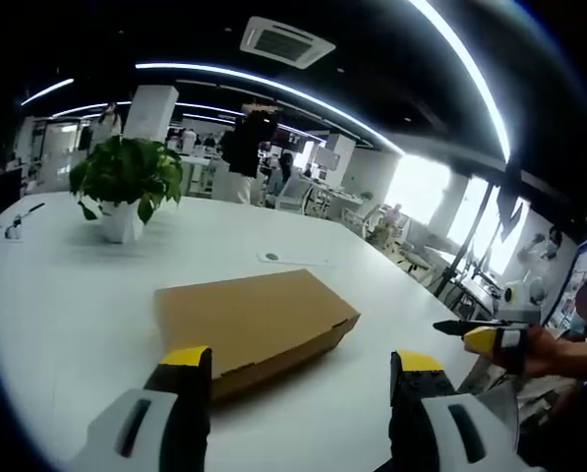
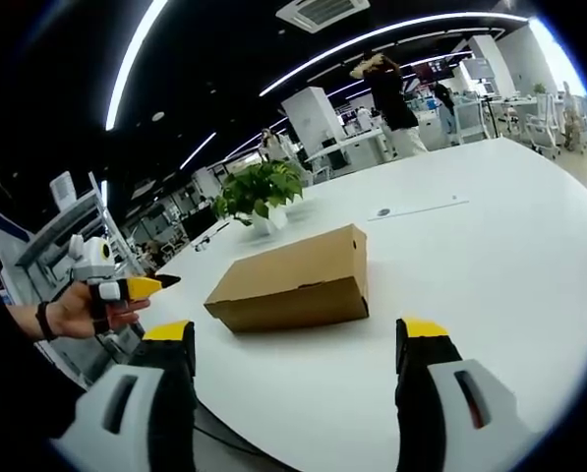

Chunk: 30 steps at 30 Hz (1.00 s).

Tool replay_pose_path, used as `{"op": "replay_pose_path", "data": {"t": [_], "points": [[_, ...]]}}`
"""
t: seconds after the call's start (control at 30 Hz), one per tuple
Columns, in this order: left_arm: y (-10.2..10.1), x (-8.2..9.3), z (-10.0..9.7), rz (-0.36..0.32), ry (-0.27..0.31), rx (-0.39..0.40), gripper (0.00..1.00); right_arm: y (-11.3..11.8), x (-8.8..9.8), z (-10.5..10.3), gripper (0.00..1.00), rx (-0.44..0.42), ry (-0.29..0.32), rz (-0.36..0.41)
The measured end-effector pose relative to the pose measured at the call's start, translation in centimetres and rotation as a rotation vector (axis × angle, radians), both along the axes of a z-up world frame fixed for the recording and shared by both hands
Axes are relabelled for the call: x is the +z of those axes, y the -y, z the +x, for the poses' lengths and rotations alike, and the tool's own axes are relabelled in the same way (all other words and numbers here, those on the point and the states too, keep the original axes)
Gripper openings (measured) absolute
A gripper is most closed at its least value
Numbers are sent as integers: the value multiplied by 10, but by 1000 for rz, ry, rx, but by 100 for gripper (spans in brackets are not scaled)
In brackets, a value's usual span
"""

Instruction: Operate the shoe box by opening the lid, removing the specified soft item, and placing it in the target area until the item is outside and the box remains undamaged.

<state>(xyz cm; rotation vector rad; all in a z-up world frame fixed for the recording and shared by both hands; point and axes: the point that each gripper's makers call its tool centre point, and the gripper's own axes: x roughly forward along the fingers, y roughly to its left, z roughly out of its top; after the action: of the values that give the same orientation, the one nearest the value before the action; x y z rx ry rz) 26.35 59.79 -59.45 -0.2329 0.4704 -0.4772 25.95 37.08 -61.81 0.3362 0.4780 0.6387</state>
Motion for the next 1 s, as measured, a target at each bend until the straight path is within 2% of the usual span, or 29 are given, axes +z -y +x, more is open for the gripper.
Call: {"op": "replay_pose_path", "data": {"t": [0.47,1.0], "points": [[-6,1,8,13,5,12,76,-17,-1,15,78,36,0,22],[-35,-11,18,25,-9,71,75,-35,-10,50,77,95,-20,11]]}}
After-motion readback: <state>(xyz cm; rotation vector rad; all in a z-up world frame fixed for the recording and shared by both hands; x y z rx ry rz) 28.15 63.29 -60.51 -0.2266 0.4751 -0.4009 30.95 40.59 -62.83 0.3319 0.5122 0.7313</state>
